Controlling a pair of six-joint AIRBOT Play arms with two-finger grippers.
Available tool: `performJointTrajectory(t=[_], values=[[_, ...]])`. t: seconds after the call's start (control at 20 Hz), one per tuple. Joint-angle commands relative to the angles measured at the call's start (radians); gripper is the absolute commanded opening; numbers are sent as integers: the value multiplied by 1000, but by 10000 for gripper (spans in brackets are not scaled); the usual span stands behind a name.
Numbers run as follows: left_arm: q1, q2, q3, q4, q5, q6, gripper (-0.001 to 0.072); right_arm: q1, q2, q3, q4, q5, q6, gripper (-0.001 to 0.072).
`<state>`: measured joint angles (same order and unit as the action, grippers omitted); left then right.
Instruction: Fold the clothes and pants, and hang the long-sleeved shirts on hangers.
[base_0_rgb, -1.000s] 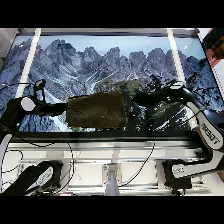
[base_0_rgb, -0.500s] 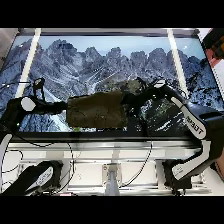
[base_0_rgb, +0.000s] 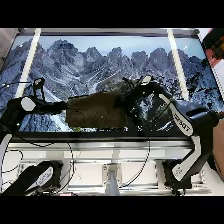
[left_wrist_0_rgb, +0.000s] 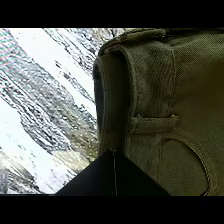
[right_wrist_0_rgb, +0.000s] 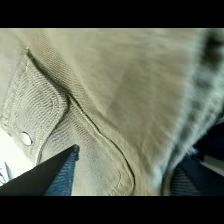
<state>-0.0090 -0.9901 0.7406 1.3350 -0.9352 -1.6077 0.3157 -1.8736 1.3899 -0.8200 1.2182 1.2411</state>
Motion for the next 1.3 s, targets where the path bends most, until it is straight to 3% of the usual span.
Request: performJointTrajectory(t=[0.0,0.15,0.25,0.3,0.7,0.85,1.25], values=[[0,1,0,0,1,0,40,53,-4,42,11,-30,-53,535],[0,0,0,0,1,0,40,81,-4,48,4,-119,-75,317],[0,0,0,0,1,0,40,84,-3,48,5,-148,-85,104],[0,0,0,0,1,0,40,83,-3,48,4,-148,-84,34],[0,1,0,0,0,0,40,-25,124,153,-101,-137,-87,33],[0,1,0,1,1,1,40,-117,208,196,-200,-133,37,33],[1,1,0,12,1,1,40,-411,389,274,-489,-20,201,33]])
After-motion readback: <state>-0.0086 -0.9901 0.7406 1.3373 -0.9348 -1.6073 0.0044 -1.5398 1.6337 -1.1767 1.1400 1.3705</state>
